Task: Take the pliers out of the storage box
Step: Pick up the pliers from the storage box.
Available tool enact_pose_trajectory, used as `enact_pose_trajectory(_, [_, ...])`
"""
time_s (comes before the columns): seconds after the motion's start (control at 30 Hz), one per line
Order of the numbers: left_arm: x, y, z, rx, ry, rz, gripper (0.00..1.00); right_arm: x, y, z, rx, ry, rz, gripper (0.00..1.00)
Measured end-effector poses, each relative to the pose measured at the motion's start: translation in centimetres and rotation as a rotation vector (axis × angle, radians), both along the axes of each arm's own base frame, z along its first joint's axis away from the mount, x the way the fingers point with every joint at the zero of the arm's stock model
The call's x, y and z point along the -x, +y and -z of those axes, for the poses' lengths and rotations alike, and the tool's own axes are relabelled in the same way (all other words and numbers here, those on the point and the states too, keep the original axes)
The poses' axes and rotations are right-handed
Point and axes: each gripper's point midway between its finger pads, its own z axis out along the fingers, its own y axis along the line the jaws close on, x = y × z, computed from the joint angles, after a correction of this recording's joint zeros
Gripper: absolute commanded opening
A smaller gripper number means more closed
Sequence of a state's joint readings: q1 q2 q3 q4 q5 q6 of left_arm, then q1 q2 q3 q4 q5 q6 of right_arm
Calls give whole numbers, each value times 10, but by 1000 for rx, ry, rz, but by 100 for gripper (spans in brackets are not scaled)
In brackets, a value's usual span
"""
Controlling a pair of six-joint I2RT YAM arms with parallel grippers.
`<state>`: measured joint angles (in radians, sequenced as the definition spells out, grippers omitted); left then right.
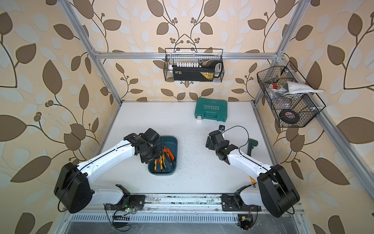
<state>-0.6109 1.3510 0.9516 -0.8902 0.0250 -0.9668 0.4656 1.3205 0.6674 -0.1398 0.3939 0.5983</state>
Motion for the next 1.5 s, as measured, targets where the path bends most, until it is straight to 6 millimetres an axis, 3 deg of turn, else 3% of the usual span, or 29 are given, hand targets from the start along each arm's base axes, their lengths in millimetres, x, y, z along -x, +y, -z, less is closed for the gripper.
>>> enact_pose_trajectory(0.27, [0,2,8,-23,18,0,42,-4,2,4,12,26,0,86])
enact_pose_trajectory(0.57, [6,9,32,-79,69,15,40,-3,2,5,13,32,3,86])
enact_pose_trajectory(0.7, [5,9,42,-94,89,20,33,-3,2,5,13,33,3,86])
enact_pose_trajectory(0.9, [7,8,55,-112,123,23,11,-3,1,9,19,46,4,86])
enact_pose_trajectory(1.07, [5,8,55,-114,117,32,0,-3,0,11,22,54,6,86])
enact_pose_trajectory(1.37, [7,10,51,-122,107,54,0,-6,2,13,16,68,3,85])
enact_pose_trajectory(1.5, [6,7,39,-99,61,85,0,-6,1,13,17,73,5,85])
